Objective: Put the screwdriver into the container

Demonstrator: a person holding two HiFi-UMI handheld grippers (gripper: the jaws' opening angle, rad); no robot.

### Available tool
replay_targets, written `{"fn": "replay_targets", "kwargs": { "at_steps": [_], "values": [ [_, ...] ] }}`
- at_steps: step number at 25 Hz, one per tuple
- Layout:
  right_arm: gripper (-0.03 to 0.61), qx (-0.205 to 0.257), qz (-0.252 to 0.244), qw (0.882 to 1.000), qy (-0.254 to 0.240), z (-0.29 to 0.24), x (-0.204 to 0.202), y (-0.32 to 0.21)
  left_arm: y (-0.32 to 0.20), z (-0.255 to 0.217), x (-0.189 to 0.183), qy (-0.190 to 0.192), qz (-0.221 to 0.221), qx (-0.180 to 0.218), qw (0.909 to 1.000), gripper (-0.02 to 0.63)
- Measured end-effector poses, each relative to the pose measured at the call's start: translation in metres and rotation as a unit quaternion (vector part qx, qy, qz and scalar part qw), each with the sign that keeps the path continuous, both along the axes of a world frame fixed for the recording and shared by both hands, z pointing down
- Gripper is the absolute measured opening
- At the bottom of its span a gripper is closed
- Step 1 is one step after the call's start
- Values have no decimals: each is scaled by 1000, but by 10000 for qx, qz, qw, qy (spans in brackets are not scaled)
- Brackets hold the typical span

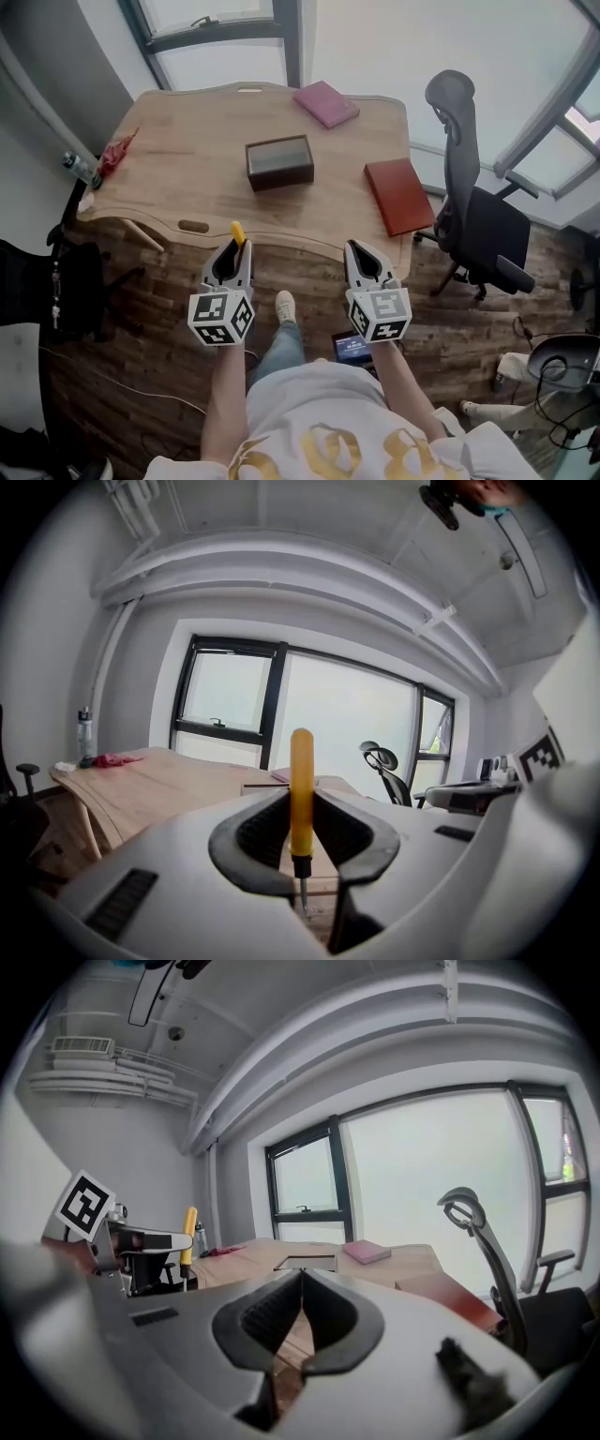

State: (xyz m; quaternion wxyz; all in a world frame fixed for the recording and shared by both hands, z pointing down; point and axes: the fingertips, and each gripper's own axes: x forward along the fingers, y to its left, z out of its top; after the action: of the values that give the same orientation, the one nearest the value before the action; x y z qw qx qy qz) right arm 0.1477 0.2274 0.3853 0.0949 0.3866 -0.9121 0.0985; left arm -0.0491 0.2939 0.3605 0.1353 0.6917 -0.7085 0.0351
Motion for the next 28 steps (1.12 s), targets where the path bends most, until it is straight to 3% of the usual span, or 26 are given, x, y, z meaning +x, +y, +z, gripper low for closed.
{"fn": "replay_targets", "kwargs": {
  "at_steps": [17,28],
  "values": [
    [32,-282,602,9975,241,10,-92,-176,-201,16,-94,218,665,-249,9972,80],
    [32,-353,791,9957,313,21,-133,-234,-273,30,-136,451,899,-305,9945,80]
  ]
}}
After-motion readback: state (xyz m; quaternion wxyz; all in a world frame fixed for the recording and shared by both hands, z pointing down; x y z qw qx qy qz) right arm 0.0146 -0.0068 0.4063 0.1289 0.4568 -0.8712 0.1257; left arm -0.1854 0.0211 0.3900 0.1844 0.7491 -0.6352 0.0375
